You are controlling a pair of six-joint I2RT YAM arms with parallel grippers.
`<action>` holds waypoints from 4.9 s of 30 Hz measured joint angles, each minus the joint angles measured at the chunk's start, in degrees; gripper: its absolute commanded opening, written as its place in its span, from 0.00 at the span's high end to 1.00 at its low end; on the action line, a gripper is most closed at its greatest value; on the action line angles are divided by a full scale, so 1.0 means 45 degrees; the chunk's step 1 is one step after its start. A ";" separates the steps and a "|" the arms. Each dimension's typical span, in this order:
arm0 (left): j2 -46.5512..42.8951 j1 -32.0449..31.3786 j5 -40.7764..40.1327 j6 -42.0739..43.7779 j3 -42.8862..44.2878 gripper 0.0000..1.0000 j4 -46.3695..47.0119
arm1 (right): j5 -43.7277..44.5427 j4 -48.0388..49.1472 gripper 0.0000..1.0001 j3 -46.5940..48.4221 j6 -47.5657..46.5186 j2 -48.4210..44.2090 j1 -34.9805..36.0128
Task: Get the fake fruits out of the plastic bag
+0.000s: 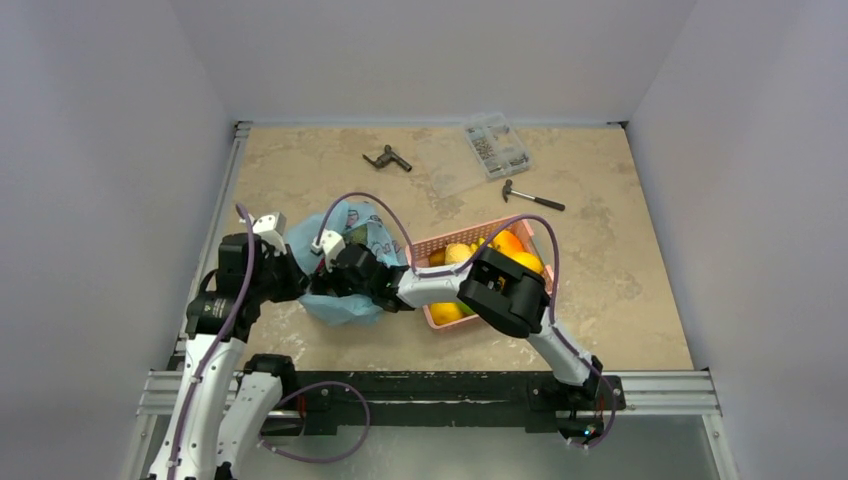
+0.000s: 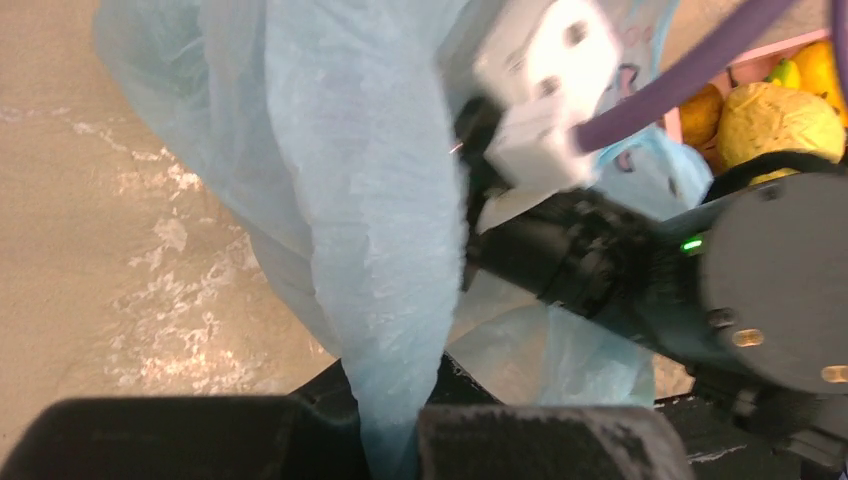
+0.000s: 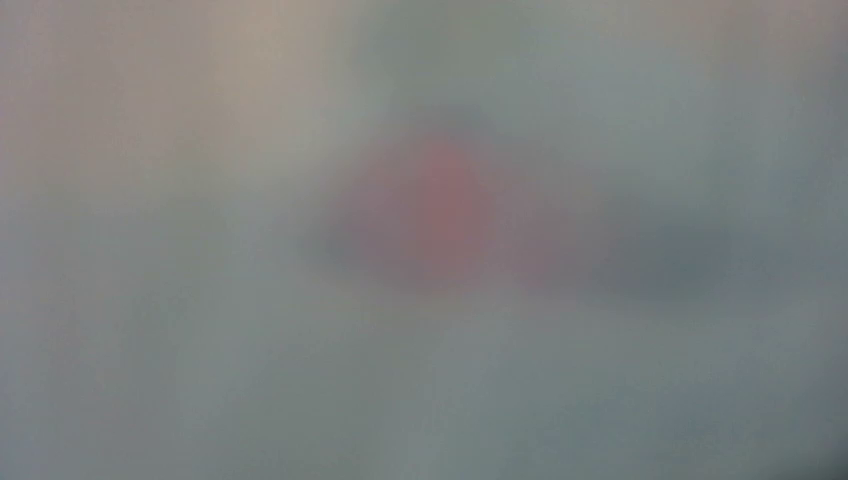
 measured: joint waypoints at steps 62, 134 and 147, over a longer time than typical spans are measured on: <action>-0.0894 -0.0204 -0.1418 -0.0636 0.0180 1.00 0.0685 | -0.0549 -0.0656 1.00 -0.4867 0.1583 -0.8170 -0.0039; -0.0102 -0.0209 -0.0986 -0.0636 0.0180 1.00 0.0695 | 0.2671 -0.4546 0.21 -0.5702 0.0573 -1.1142 0.0573; 0.0058 -0.0452 -0.0957 -0.0636 0.0180 1.00 0.0695 | -0.1593 0.0214 0.64 -0.5741 0.3118 -0.6193 0.0782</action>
